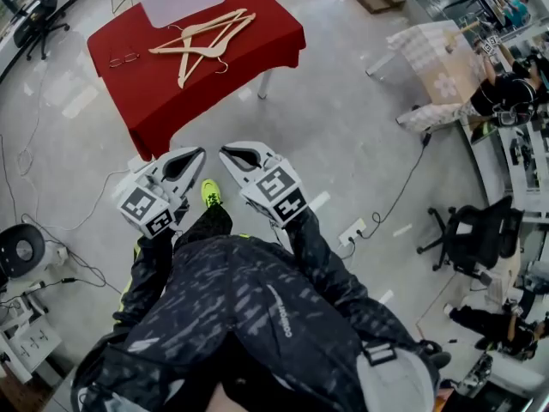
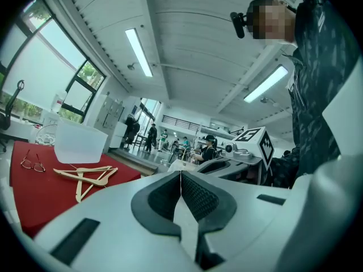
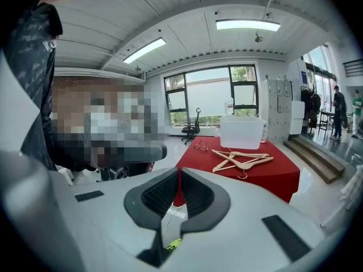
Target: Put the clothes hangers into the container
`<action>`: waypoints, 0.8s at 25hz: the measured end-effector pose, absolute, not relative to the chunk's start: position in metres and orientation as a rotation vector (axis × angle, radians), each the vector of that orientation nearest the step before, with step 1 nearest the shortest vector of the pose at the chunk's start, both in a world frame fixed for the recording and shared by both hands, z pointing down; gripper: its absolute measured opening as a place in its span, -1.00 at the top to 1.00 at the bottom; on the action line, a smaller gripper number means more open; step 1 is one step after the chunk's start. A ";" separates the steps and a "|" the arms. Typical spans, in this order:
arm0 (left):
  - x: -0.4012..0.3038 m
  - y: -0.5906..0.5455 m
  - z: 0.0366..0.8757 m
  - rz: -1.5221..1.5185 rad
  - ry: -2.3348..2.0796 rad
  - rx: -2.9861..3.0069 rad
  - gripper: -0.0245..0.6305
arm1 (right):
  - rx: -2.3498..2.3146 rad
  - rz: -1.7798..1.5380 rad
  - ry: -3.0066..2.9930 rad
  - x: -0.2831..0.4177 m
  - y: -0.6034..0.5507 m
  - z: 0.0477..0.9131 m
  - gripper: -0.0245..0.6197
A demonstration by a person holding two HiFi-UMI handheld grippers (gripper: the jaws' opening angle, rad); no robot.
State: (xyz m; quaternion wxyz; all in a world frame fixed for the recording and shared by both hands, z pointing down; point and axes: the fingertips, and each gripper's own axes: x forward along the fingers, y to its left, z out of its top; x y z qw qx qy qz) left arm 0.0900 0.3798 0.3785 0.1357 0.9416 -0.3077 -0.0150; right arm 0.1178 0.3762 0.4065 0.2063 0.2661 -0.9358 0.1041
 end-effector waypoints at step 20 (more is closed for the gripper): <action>0.031 0.228 0.396 -0.014 -0.796 2.692 0.89 | 0.691 0.317 -2.537 0.037 0.212 0.426 0.87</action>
